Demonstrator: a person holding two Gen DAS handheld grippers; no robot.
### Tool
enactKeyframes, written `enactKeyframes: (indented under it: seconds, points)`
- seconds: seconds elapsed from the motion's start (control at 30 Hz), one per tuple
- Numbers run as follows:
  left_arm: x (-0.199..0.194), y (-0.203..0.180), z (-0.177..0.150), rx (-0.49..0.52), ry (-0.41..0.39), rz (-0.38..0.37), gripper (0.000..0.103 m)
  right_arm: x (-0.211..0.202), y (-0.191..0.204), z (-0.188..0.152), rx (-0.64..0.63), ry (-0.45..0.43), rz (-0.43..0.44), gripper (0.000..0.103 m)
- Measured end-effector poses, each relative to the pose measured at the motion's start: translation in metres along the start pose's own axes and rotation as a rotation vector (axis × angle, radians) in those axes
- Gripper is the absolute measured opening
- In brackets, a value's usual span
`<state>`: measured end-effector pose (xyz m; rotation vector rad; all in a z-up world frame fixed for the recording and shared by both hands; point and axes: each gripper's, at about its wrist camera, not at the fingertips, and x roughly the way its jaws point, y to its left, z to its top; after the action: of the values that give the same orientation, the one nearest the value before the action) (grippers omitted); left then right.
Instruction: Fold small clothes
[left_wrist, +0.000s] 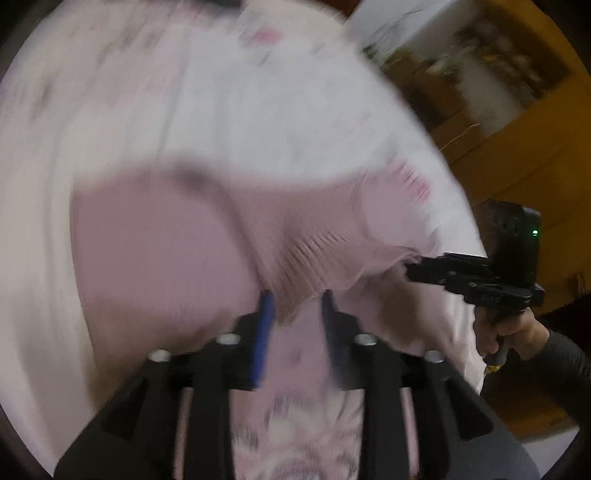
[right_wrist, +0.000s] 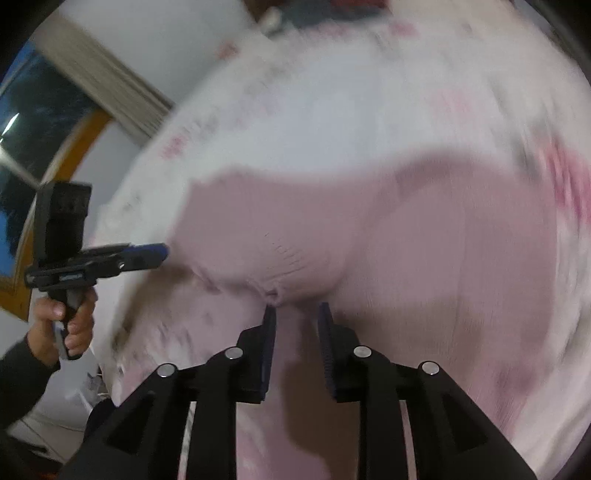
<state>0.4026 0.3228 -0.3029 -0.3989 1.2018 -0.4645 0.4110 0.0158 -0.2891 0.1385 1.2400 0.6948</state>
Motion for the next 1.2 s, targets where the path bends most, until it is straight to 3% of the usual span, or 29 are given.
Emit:
enactKeyframes:
  seconds: [0.07, 0.17, 0.2, 0.3, 0.37, 0.4, 0.43, 0.47, 0.5, 0.53, 0.6, 0.73, 0.83, 0.93, 1.0, 1.03, 1.07, 1.1, 1.2]
  points:
    - [0.007, 0.022, -0.021, -0.128, 0.022, -0.053, 0.031, -0.007, -0.013, -0.015, 0.091, -0.018, 0.021, 0.026]
    - [0.007, 0.035, -0.032, -0.257, -0.001, -0.169, 0.049, -0.022, -0.029, -0.021, 0.263, -0.075, 0.148, 0.031]
    - [0.01, 0.035, -0.03, -0.274, -0.003, -0.188, 0.054, -0.024, -0.032, -0.019, 0.302, -0.092, 0.178, 0.033]
    - [0.026, 0.036, -0.021, -0.33, 0.008, -0.193, 0.055, -0.005, -0.036, -0.01, 0.4, -0.047, 0.234, 0.042]
    - [0.039, 0.038, -0.014, -0.369, 0.025, -0.188, 0.052, 0.01, -0.035, -0.005, 0.426, -0.024, 0.212, 0.042]
    - [0.044, 0.039, -0.012, -0.378, 0.033, -0.17, 0.036, 0.019, -0.034, -0.003, 0.433, -0.006, 0.211, 0.038]
    - [0.047, 0.038, -0.009, -0.386, 0.04, -0.155, 0.003, 0.023, -0.031, -0.005, 0.432, 0.009, 0.213, 0.029]
    - [0.051, 0.038, -0.007, -0.389, 0.05, -0.15, 0.006, 0.026, -0.027, -0.004, 0.415, 0.02, 0.204, 0.01]
    - [0.053, 0.036, -0.006, -0.384, 0.058, -0.111, 0.005, 0.024, -0.024, -0.003, 0.393, 0.007, 0.164, 0.01]
    - [0.052, 0.032, -0.004, -0.34, 0.064, -0.01, 0.005, 0.024, -0.026, -0.003, 0.388, 0.001, 0.12, 0.01]
    - [0.049, 0.03, -0.004, -0.302, 0.065, 0.046, 0.005, 0.026, -0.039, -0.011, 0.405, 0.012, 0.056, 0.009]
    - [0.03, 0.021, -0.002, -0.225, 0.051, 0.029, 0.006, 0.023, -0.034, -0.014, 0.361, -0.004, 0.124, 0.011]
    - [0.005, 0.009, 0.003, -0.18, -0.032, 0.037, 0.007, -0.001, -0.02, -0.005, 0.305, -0.084, 0.133, 0.014]
    - [-0.003, 0.003, 0.006, -0.174, -0.083, -0.023, 0.012, 0.001, -0.018, 0.004, 0.3, -0.09, 0.161, 0.016]
    - [0.015, 0.006, 0.006, -0.206, -0.037, -0.075, 0.013, 0.02, -0.02, 0.006, 0.314, -0.039, 0.138, 0.016]
    - [0.025, 0.005, 0.007, -0.209, -0.016, -0.067, 0.013, 0.026, -0.022, 0.005, 0.306, -0.026, 0.079, 0.016]
    - [0.038, 0.01, 0.007, -0.203, 0.017, -0.003, 0.013, 0.031, -0.025, 0.004, 0.308, -0.02, 0.051, 0.011]
    - [0.044, 0.014, 0.003, -0.207, 0.034, 0.026, 0.013, 0.034, -0.034, 0.001, 0.336, -0.009, 0.057, 0.011]
    - [0.047, 0.031, -0.002, -0.26, 0.053, -0.023, 0.01, 0.019, -0.046, -0.008, 0.392, -0.028, 0.071, 0.015]
